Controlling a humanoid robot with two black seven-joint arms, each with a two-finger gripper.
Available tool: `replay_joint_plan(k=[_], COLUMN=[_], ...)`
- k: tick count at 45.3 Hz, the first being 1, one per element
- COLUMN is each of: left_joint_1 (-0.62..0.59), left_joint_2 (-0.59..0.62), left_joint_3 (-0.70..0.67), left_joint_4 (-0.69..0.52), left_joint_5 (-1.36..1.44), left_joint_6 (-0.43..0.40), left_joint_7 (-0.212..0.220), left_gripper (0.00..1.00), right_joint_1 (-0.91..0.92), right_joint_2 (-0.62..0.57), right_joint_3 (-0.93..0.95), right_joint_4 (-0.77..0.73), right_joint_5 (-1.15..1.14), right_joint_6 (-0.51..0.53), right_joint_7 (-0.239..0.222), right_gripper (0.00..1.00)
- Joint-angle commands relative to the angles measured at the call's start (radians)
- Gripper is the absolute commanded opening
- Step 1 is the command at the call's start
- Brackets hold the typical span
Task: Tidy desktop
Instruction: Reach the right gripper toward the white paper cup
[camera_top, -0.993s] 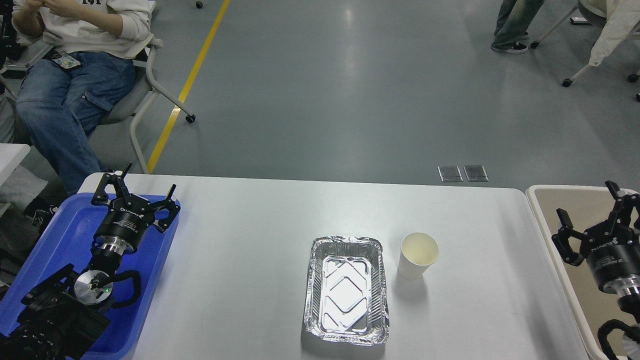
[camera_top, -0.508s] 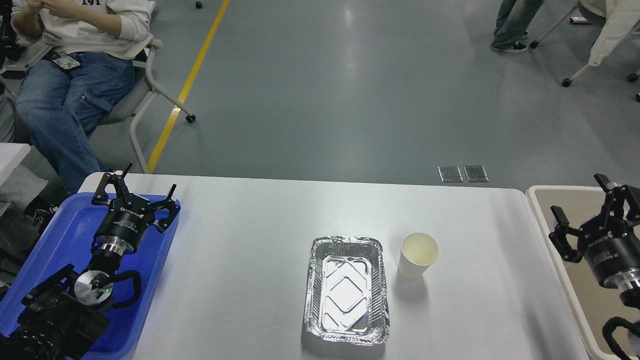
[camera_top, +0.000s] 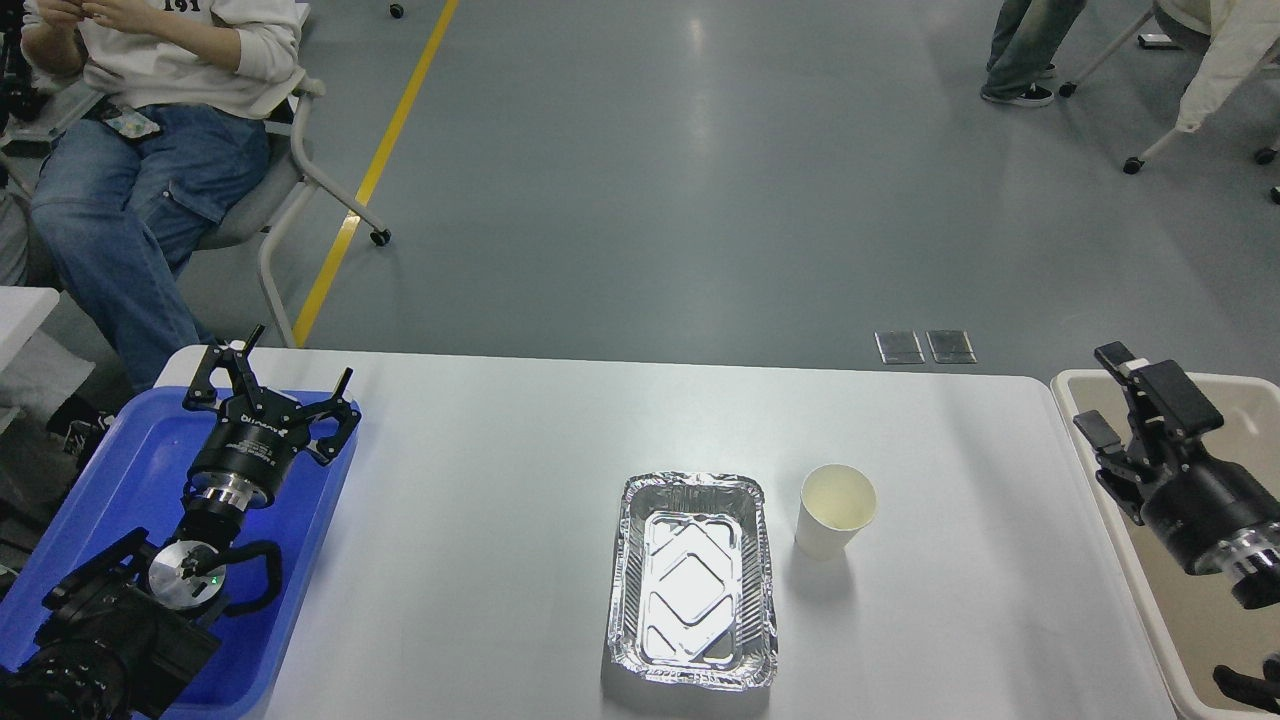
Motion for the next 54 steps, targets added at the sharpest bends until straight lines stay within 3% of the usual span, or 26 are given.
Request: replay_joint_plan(k=[1, 5, 8, 11, 21, 48, 54], left_joint_1=[0.000, 0.000, 0.000, 0.000, 0.000, 0.000, 0.000], left_joint_2=[0.000, 0.000, 0.000, 0.000, 0.000, -0.002, -0.002], left_joint_3=[0.000, 0.000, 0.000, 0.000, 0.000, 0.000, 0.000], left_joint_4=[-0.001, 0.000, -0.001, -0.001, -0.001, -0.001, -0.001], left_joint_5=[0.000, 0.000, 0.000, 0.001, 0.001, 0.001, 0.001], left_joint_6=[0.000, 0.000, 0.000, 0.000, 0.000, 0.000, 0.000], left_joint_7=[0.000, 0.000, 0.000, 0.000, 0.000, 0.000, 0.000], left_gripper=[1.00, 1.00, 1.00, 1.00, 1.00, 1.00, 1.00], right_joint_1=[0.076, 0.116, 0.175, 0.213, 0.345, 0.765, 0.876], right_joint_2=[-0.071, -0.134, -0.171, -0.197, -0.239, -0.170, -0.110], right_joint_3=[-0.140, -0.220, -0.305, -0.361, -0.517, -1.099, -1.197], right_joint_4=[0.023, 0.023, 0.021, 0.015, 0.014, -0.107, -0.152], right_joint_5=[-0.176, -0.242, -0.381, -0.472, -0.572, -0.585, -0.625], right_joint_6=[-0.045, -0.036, -0.036, -0.036, -0.039, -0.038, -0.039], right_joint_7=[-0.017, -0.062, -0.129, -0.146, -0.148, -0.142, -0.143], right_gripper=[1.00, 1.00, 1.00, 1.00, 1.00, 1.00, 1.00])
